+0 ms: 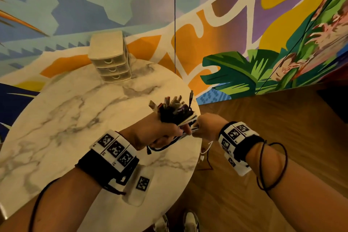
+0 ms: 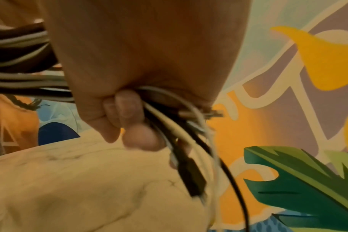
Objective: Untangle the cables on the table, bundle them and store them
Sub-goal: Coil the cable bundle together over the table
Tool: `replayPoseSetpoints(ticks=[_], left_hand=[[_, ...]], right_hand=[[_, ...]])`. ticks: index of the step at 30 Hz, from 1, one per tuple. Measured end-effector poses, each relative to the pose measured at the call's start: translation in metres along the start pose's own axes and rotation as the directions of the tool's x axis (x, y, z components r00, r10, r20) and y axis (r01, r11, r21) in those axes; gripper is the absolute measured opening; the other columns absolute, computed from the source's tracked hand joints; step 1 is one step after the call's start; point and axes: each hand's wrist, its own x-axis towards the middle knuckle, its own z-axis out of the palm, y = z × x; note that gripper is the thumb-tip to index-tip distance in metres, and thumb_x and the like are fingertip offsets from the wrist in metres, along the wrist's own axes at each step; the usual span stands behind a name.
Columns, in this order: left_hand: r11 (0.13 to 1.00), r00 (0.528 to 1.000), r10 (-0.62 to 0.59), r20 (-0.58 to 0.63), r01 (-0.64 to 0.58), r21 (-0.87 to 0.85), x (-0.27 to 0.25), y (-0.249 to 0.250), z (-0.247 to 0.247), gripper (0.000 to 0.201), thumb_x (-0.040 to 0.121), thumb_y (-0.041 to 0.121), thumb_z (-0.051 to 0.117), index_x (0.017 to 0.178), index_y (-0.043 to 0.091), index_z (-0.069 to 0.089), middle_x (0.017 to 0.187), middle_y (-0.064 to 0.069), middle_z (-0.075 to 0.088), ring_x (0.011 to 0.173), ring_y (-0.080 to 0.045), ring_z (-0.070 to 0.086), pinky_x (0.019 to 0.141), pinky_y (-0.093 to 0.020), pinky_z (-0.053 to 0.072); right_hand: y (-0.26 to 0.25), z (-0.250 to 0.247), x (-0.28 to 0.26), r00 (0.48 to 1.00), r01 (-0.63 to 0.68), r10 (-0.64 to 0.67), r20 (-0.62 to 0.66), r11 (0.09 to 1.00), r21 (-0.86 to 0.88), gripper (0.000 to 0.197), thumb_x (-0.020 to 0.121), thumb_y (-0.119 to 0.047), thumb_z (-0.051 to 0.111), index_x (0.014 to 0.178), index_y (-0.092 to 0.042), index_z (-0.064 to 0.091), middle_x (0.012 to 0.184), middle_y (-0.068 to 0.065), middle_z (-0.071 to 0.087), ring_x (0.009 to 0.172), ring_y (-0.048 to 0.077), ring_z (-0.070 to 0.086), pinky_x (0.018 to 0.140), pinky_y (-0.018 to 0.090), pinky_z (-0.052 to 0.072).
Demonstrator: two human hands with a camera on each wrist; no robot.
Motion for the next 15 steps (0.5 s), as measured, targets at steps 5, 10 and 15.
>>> replayPoseSetpoints(ticks=[5, 10, 15], left_hand=[[0.96, 0.996, -0.074, -0.05, 0.085, 0.266, 0.005, -0.002, 0.008, 0.013, 0.085, -0.003, 0.057, 0.094, 0.002, 0.066, 0.045, 0.013, 0.053, 0.039, -0.001, 0.042, 0.041, -0.013, 0.035], [0.98, 0.99, -0.065, -0.126, 0.087, 0.178, 0.003, -0.003, 0.006, 0.013, 0.085, -0.002, 0.057, 0.081, 0.008, 0.064, 0.041, 0.009, 0.05, 0.035, -0.001, 0.041, 0.037, -0.013, 0.032], [0.952, 0.979, 0.075, -0.189, -0.127, -0.28, 0.012, -0.003, -0.018, 0.01, 0.068, 0.018, 0.06, 0.068, 0.009, 0.063, 0.036, -0.001, 0.032, 0.027, -0.009, 0.021, 0.038, -0.017, 0.012]], right_hand=[[0.007, -0.002, 0.003, 0.998, -0.036, 0.026, 0.054, 0.981, 0.19, 0.027, 0.084, -0.036, 0.064, 0.069, -0.013, 0.063, 0.069, 0.007, 0.062, 0.061, 0.018, 0.053, 0.059, 0.032, 0.046], [0.016, 0.008, 0.0, 0.999, 0.033, -0.027, -0.021, 0.924, 0.381, 0.028, 0.085, -0.034, 0.067, 0.061, -0.021, 0.058, 0.06, 0.0, 0.056, 0.054, 0.013, 0.047, 0.056, 0.03, 0.04], [0.022, 0.037, 0.001, 0.992, 0.041, -0.018, -0.122, 0.98, 0.196, 0.021, 0.084, -0.036, 0.065, 0.069, -0.027, 0.052, 0.077, -0.002, 0.057, 0.078, 0.021, 0.055, 0.07, 0.036, 0.047]])
